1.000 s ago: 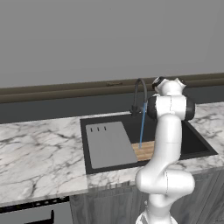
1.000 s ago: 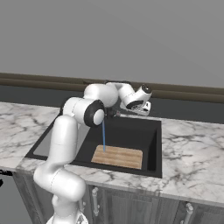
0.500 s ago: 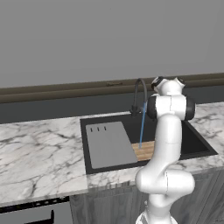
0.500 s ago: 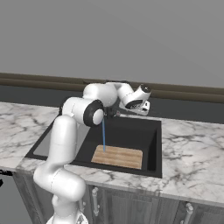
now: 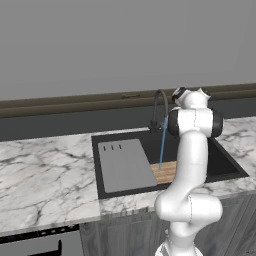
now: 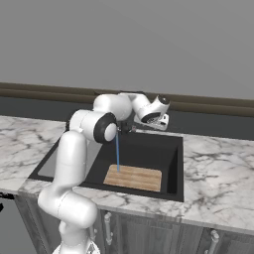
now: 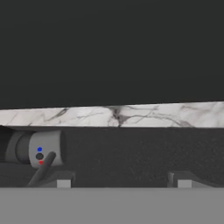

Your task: Turn on the sink faucet with hot water and rinse the cutting board for ten seconds, then turn off the faucet. Push the cutting board to reach the water if necessary.

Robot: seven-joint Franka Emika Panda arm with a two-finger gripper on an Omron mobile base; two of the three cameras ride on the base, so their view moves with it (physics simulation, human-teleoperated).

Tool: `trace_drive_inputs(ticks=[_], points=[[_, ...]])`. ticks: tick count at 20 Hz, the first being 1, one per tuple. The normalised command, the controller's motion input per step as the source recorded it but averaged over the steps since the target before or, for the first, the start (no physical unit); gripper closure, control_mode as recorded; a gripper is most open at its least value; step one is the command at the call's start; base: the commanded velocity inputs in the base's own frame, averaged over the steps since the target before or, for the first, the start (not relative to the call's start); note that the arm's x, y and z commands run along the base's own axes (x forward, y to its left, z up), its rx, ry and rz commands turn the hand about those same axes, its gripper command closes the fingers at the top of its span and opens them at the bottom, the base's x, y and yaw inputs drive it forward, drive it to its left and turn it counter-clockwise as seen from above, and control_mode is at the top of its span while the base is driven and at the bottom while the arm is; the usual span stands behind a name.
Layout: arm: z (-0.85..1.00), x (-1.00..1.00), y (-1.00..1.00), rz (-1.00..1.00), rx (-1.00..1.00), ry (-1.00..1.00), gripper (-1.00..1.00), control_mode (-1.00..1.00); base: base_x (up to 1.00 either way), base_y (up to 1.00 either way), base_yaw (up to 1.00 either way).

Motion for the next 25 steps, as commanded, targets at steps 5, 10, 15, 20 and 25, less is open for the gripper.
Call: trace_drive_inputs(ticks=[5, 10, 15, 20, 25], points=[[-0.06, 0.00, 0.32, 0.00, -0.01, 0.00, -1.00, -1.00, 0.00, 0.00, 0.00], [-0.09, 0.00, 0.32, 0.00, -0.02, 0.00, -1.00, -1.00, 0.00, 0.00, 0.00], [-0.06, 0.00, 0.29, 0.00, -0.01, 0.01, -1.00, -1.00, 0.00, 0.00, 0.00], [-0.05, 0.00, 0.31, 0.00, -0.01, 0.01, -1.00, -1.00, 0.00, 0.00, 0.00], [-0.04, 0.00, 0.27, 0.00, 0.00, 0.02, -1.00, -1.00, 0.00, 0.00, 0.00]])
